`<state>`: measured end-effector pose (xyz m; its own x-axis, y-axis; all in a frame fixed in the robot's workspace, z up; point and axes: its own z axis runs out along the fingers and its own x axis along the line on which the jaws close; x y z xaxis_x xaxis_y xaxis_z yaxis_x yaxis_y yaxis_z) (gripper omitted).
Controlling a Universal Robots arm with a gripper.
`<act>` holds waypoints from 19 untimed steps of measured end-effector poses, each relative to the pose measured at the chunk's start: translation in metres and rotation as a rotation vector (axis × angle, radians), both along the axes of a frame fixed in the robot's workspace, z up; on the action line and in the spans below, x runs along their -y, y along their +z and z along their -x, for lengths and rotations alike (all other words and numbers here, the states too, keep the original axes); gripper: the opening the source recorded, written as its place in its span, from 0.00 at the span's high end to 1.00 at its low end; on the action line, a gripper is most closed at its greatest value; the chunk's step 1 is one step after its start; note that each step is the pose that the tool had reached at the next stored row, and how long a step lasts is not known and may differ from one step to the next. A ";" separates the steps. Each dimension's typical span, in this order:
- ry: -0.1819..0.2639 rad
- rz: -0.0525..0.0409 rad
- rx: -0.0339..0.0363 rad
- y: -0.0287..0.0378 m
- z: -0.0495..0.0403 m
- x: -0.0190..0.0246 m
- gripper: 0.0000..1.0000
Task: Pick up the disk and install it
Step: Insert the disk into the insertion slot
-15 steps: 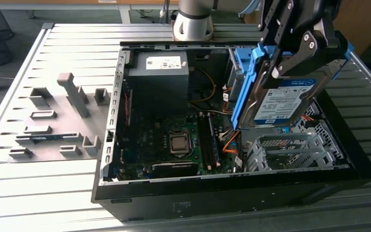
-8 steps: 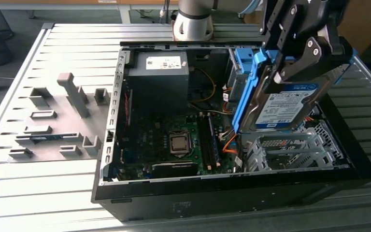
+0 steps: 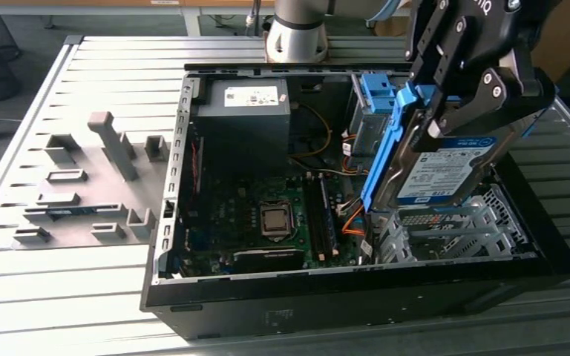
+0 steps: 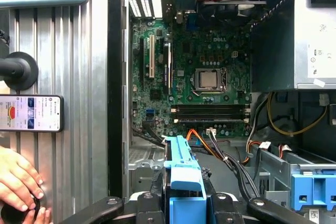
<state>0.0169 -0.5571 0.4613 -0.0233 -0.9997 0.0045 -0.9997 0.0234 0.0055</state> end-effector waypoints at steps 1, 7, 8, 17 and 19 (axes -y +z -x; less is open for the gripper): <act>0.000 0.0001 -0.0001 0.0001 -0.0001 0.0000 0.63; 0.000 0.0000 0.0000 0.0000 -0.0002 0.0000 0.63; 0.000 0.0001 0.0000 0.0000 -0.0002 0.0000 0.63; 0.000 0.0001 -0.0011 0.0000 -0.0062 0.0000 0.63; 0.000 0.0001 -0.0012 0.0000 -0.0066 0.0000 0.63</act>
